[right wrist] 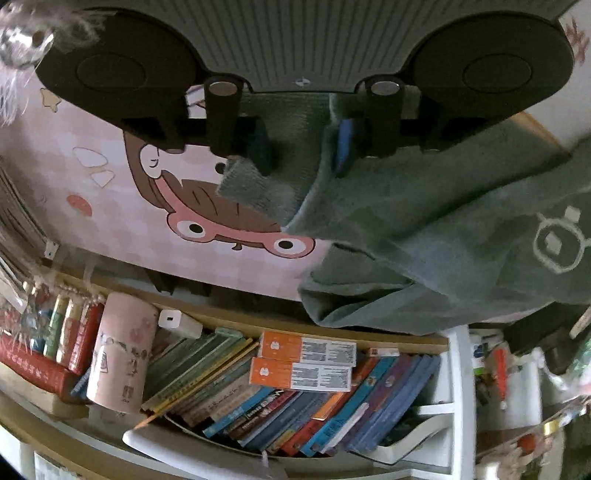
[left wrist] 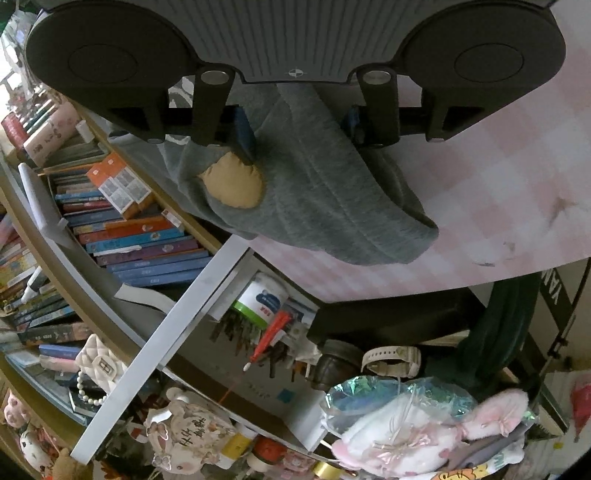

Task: Fold clothes

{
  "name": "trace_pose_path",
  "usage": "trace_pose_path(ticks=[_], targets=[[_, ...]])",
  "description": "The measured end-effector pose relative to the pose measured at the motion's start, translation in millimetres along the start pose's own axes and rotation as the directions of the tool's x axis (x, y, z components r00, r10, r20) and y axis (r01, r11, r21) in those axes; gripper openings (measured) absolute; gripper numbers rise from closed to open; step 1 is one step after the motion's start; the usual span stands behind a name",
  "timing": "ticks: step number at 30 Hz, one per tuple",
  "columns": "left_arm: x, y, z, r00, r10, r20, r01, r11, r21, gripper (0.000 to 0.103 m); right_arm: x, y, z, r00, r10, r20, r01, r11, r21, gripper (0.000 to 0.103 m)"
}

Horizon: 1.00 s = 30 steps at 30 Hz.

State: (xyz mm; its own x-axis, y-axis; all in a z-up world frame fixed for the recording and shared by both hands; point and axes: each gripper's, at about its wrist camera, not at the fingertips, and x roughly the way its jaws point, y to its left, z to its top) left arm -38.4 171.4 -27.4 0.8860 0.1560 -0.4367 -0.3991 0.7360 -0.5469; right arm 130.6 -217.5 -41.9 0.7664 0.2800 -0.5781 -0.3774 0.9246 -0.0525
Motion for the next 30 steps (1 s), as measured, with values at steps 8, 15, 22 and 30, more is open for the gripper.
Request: trace_pose_path(ticks=[8, 15, 22, 30], targets=[[-2, 12, 4, 1.000, 0.017, -0.022, -0.018, 0.999, -0.026, 0.066, -77, -41, -49, 0.999, -0.004, -0.054, 0.000, 0.997, -0.077, 0.027], [5, 19, 0, 0.996, -0.051, -0.074, 0.046, 0.997, -0.062, 0.069, -142, -63, -87, 0.994, -0.042, -0.099, 0.035, 0.996, -0.078, 0.034], [2, 13, 0, 0.995, -0.060, -0.076, 0.056, 0.997, -0.049, 0.068, -159, -53, -68, 0.998, -0.006, 0.055, 0.008, 0.999, -0.039, 0.041], [3, 2, 2, 0.988, -0.142, -0.066, 0.143, 0.989, 0.025, 0.016, -126, -22, -65, 0.996, 0.089, -0.016, -0.090, 0.994, -0.069, 0.040]])
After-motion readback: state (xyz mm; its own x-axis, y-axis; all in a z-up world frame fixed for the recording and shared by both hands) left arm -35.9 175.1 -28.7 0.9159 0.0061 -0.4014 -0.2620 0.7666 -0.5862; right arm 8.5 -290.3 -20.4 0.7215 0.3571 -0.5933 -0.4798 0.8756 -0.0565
